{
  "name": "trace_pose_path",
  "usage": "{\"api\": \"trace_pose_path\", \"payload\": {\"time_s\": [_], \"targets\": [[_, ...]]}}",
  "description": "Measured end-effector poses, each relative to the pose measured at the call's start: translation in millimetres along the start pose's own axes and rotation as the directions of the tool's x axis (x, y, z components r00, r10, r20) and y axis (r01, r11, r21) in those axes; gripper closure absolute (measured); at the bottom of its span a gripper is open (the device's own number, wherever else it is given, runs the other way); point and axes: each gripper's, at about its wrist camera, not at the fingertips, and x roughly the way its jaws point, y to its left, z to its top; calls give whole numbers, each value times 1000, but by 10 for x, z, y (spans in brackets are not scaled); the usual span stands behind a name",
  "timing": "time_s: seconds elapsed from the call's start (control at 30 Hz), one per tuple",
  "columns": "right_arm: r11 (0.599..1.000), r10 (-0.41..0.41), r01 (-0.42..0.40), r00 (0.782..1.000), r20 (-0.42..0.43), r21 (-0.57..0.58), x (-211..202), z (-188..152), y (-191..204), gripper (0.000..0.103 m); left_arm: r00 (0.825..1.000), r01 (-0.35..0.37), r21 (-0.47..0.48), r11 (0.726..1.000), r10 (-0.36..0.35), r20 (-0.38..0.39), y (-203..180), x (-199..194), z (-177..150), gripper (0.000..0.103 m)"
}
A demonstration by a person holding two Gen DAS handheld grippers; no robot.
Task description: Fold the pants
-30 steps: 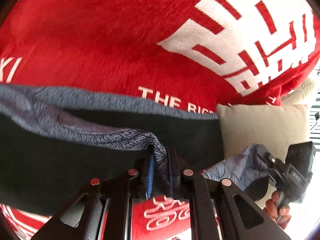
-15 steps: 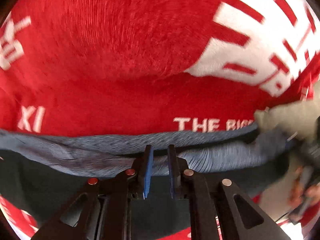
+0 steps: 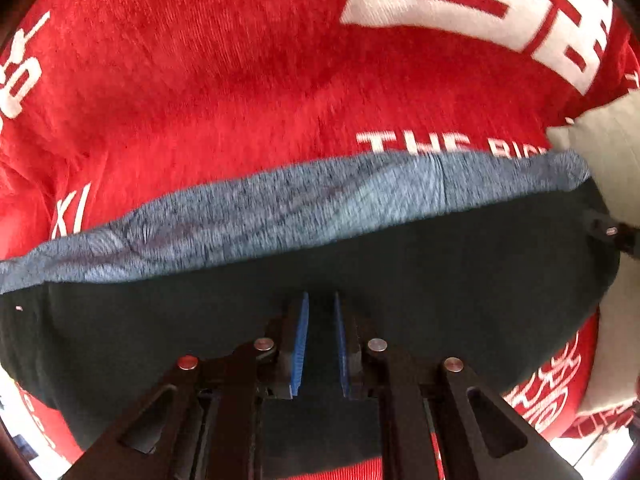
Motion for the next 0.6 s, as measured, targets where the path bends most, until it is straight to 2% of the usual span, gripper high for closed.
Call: {"api": "trace_pose_path", "payload": {"time_s": [0.07,0.2,0.3,0.37,0.43,0.5,0.6], "targets": [[1000,-20,20,1000,7,24,166,154,-96,74,1000,0,-8,1000,0,11,26,35,93,88],[998,-59,57,996,72,29,227,420,-90,75,999,-15,4,1000,15,41,29,56,262,88],[996,-31,22,995,96,84,136,476,-113,71,999,-2,-47,999,3,38,109,-8,378,88],[996,0,-10,993,114,94,15,423,-124,70,998,-16,-77,997,20,53,217,-73,414,88],[996,21,-30,994,111,82,-67,315,-135,65,995,-65,-93,994,71,70,365,-155,404,88],[998,34,-39,995,90,57,-81,191,-112,56,992,-97,-104,990,105,67,543,-208,368,88],[999,31,-32,998,50,15,-73,-47,-96,56,984,-169,-74,983,173,51,883,-268,291,88]]}}
